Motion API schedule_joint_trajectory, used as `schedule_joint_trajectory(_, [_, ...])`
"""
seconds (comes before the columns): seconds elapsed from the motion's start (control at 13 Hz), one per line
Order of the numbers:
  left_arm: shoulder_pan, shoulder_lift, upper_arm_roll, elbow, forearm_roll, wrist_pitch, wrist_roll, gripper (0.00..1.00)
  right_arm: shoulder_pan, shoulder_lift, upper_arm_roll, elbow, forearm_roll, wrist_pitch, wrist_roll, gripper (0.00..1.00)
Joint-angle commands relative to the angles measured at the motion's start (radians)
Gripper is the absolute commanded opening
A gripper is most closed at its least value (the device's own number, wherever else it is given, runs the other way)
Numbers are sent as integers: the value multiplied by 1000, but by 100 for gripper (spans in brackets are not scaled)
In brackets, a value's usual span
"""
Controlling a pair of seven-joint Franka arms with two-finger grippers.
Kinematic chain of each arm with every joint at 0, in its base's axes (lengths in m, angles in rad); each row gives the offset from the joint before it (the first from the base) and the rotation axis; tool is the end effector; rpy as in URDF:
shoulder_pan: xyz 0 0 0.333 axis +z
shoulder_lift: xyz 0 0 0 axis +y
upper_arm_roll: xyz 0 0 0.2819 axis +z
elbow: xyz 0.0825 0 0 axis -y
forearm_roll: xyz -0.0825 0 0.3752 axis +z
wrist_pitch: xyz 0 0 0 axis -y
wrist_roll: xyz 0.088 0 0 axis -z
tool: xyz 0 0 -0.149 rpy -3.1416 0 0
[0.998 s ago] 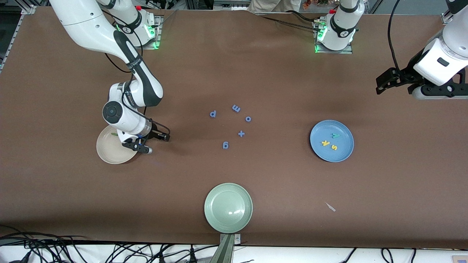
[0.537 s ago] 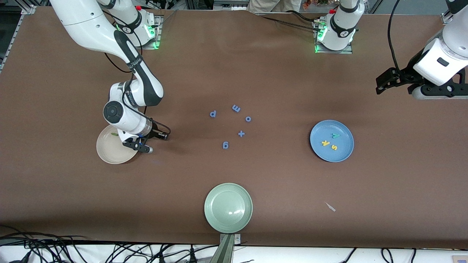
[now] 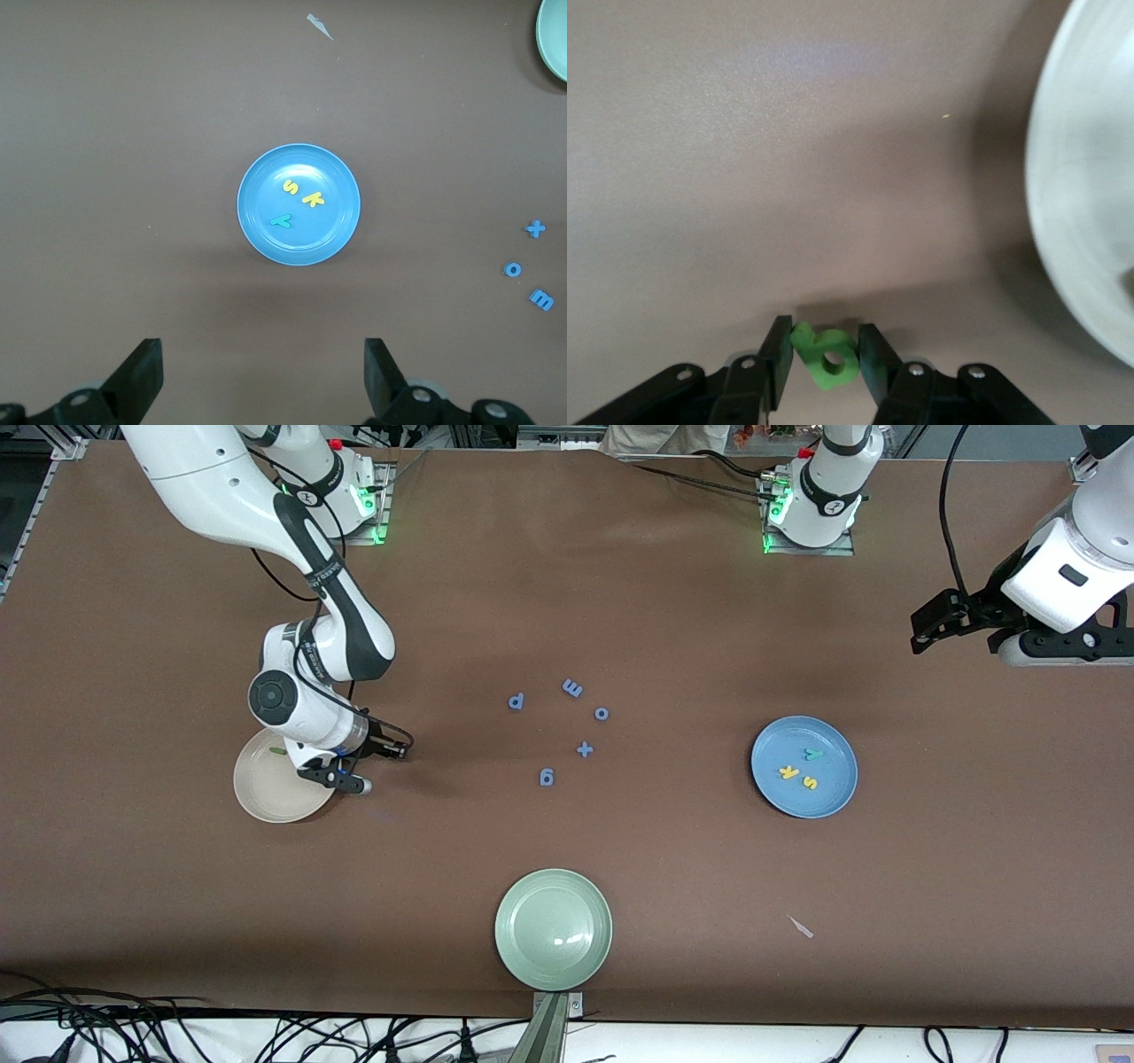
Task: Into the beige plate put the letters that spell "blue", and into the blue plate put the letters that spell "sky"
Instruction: 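Carry the green b into the beige plate and open the right gripper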
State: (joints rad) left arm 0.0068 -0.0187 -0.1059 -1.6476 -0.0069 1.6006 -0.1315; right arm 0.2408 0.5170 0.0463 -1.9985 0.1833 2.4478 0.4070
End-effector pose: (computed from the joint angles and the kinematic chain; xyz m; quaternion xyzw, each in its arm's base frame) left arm 0.5376 -0.0548 0.5255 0.9998 0.0164 -0.0144 0.0008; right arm 0.5507 0.1691 0.1277 -0.9880 0.1343 0.0551 0.0520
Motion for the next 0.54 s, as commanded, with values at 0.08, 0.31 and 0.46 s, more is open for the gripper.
schedule_joint_trajectory(0.08, [4,-6,-6,5,22,-11,18,100,0,-48,-52,38,-8,-125,-88,24])
schedule_joint_trajectory(0.31, [5,-4,-6,5,22,-10,18,100,-8,-48,-121,73,-8,-183,-226,24])
schedule_joint_trajectory(0.46, [4,-4,-5,5,22,-10,18,100,-9,-46,-176,93,-30,-230,-319,24])
